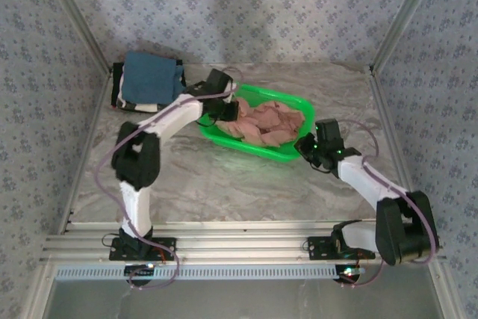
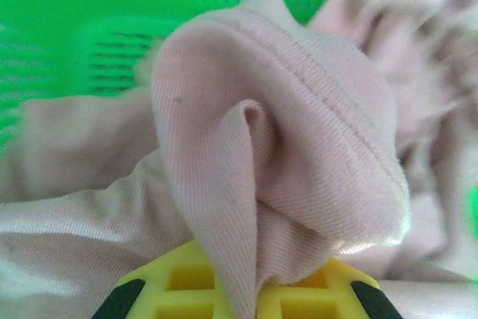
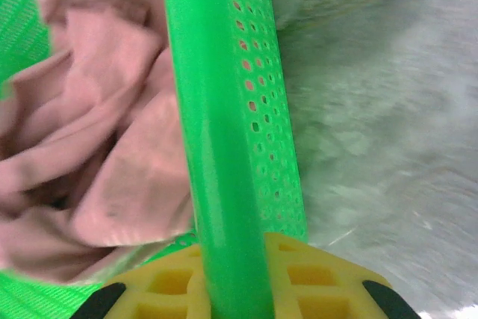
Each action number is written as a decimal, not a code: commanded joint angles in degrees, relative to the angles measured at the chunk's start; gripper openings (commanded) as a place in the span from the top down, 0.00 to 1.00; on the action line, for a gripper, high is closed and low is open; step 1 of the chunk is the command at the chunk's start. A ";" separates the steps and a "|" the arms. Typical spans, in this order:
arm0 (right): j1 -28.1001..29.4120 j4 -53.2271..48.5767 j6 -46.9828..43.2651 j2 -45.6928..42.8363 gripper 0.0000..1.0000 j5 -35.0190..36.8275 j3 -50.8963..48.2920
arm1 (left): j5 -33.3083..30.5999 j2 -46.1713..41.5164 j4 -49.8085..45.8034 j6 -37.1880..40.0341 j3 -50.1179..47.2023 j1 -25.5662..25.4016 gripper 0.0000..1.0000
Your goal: Fold and stack the t-shirts
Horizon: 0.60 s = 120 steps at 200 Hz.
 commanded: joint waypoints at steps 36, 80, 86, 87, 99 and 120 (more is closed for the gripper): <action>-6.81 -1.61 17.88 -15.37 1.00 16.60 -8.96 | -5.23 -39.03 2.67 -1.33 0.48 -0.25 1.00; -9.41 -4.43 29.59 -19.79 1.00 25.31 -12.53 | -6.40 -46.52 -9.39 2.29 11.40 -0.21 1.00; -9.66 -4.93 30.97 -19.94 1.00 26.15 -12.85 | -6.86 -47.25 -10.08 2.60 11.55 -0.23 1.00; -9.71 -5.08 30.97 -19.95 1.00 26.35 -12.93 | -6.93 -47.38 -10.22 2.66 11.53 -0.21 1.00; -9.86 -7.75 36.62 -20.48 1.00 28.97 -13.47 | -7.69 -48.49 -11.53 3.37 11.11 -0.18 1.00; -10.12 -8.89 39.77 -21.32 1.00 32.29 -14.00 | -7.09 -50.42 -11.89 3.43 7.59 -0.23 1.00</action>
